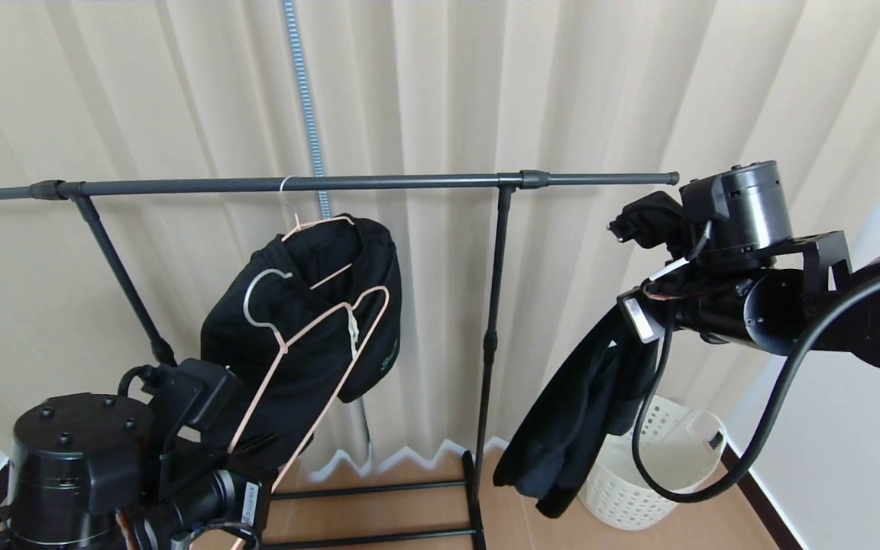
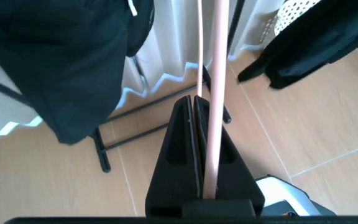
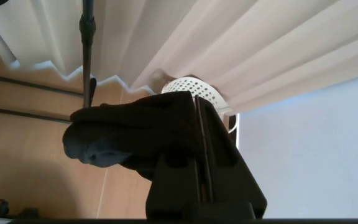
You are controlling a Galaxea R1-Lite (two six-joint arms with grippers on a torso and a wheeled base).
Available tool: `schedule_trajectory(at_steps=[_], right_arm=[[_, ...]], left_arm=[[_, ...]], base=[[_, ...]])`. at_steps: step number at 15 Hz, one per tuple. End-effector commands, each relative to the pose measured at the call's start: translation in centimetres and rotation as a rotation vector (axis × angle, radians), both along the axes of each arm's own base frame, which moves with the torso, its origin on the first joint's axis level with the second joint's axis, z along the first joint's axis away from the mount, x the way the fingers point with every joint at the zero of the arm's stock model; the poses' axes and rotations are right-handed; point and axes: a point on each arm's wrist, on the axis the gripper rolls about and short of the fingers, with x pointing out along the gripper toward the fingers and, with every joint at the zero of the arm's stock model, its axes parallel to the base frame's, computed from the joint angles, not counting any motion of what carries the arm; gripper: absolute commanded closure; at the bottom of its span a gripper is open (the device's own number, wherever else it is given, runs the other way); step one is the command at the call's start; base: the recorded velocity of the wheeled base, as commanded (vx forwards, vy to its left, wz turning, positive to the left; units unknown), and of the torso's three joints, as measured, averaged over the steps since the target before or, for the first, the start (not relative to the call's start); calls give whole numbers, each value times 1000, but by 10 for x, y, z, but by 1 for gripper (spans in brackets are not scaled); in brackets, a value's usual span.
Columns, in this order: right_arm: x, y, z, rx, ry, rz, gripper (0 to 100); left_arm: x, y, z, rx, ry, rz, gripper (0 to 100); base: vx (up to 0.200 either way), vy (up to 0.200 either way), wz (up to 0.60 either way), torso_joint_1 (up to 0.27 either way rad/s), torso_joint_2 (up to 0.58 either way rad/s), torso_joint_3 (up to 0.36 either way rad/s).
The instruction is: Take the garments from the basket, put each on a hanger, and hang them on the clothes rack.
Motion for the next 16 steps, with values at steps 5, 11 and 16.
schedule_trajectory(at_steps=[5,11,16], right_arm=[[-1,11,-6,-9,15,29,100],[-1,23,-2,-39,-60,-21,100],[26,49,-9,-58,-78,-23,100]], left_arm=[[-3,1,-6,-36,-1,-53,100],[20,11,6,-100,-97,-334,100],[33,-1,-9,-122,-40,-528,100]], base=[[0,0,0,0,0,0],[0,0,0,0,0,0],[0,0,0,0,0,0]])
